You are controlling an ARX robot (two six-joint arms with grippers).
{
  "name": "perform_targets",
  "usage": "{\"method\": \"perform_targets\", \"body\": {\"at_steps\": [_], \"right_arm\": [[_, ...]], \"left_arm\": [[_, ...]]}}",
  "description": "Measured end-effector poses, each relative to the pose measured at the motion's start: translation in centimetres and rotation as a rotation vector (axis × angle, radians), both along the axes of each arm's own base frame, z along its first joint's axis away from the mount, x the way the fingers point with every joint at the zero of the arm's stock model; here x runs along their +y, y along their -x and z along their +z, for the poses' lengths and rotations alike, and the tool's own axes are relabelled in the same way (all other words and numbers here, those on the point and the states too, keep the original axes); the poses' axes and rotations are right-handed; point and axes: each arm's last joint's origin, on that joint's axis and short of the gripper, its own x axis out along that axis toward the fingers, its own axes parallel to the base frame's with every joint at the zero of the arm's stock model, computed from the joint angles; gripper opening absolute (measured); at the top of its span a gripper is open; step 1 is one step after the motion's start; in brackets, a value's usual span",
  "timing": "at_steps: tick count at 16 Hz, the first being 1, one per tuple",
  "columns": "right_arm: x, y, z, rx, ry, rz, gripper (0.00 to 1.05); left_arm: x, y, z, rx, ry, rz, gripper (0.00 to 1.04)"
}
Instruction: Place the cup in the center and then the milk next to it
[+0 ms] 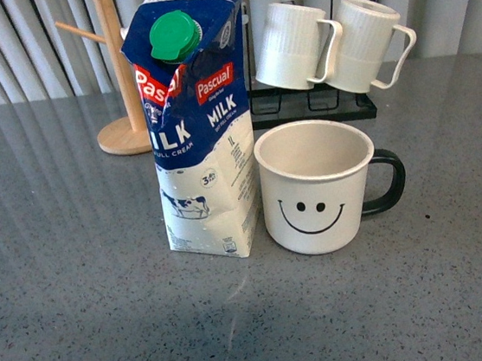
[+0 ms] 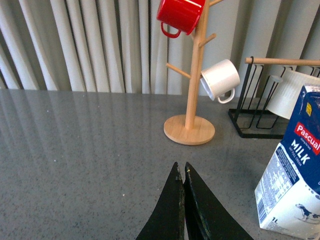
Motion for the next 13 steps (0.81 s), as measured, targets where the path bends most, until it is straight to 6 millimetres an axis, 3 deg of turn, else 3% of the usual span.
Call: {"method": "perform_targets", "body": {"at_steps": [6, 8, 13], "right_arm": [[0.0, 0.0, 0.0, 0.000, 0.000, 0.000, 0.98], [0.0, 0.0, 0.0, 0.000, 0.000, 0.000, 0.98], [0.0, 0.0, 0.0, 0.000, 0.000, 0.000, 0.98]], "left_arm": [[1.7, 1.8, -3.1, -0.001, 0.000, 0.010, 0.01], [1.6, 3.4, -5.0, 0.001, -0.001, -0.008, 0.01], [1.6, 3.6, -5.4, -0.025, -0.002, -0.008, 0.01]]}}
